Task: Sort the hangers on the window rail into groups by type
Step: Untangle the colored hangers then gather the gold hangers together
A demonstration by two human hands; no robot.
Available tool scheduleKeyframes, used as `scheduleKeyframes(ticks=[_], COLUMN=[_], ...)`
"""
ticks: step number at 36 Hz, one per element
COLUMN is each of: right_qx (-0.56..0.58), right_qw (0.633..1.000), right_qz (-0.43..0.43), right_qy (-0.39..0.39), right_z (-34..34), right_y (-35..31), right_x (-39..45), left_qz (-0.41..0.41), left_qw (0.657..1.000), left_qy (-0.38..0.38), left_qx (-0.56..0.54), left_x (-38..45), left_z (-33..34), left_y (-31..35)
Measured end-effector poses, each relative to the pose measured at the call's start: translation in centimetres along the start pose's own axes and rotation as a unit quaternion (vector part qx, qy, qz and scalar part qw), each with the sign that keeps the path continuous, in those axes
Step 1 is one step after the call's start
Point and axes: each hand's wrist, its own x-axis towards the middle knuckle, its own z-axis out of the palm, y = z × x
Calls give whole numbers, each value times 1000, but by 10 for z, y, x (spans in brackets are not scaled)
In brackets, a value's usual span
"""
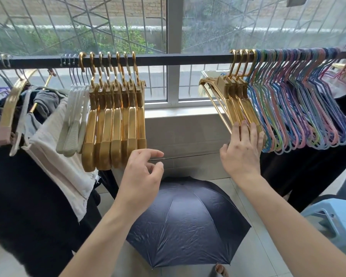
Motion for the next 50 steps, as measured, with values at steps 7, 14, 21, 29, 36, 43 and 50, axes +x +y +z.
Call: scheduleKeyframes(ticks=[7,14,21,29,36,43,50], right_qx=[41,178,412,573,582,596,553], right_qw=[997,976,836,670,679,700,788], right_qz=[-32,-96,22,201,206,180,85], right_qy=[52,-82,-361,-427,-397,-349,-257], right_z=[-15,-19,-14,-4,-11,-31,-70], right_y=[-24,-86,-160,-188,-179,-168,-159], right_x=[-5,-4,-7,-10,-8,-10,-17], left_qz=[-8,-11,-24,-54,-71,-65,-64], left_qw=[1000,998,993,990,989,990,991], left_qy=[14,58,111,125,123,121,109], left_qx=[-12,-29,-46,-44,-44,-39,-48], left_x=[3,6,2,-10,-12,-8,-7], left_z=[-5,-24,-40,-52,-54,-50,-46], left_y=[-12,-23,-26,-34,-36,-32,-27])
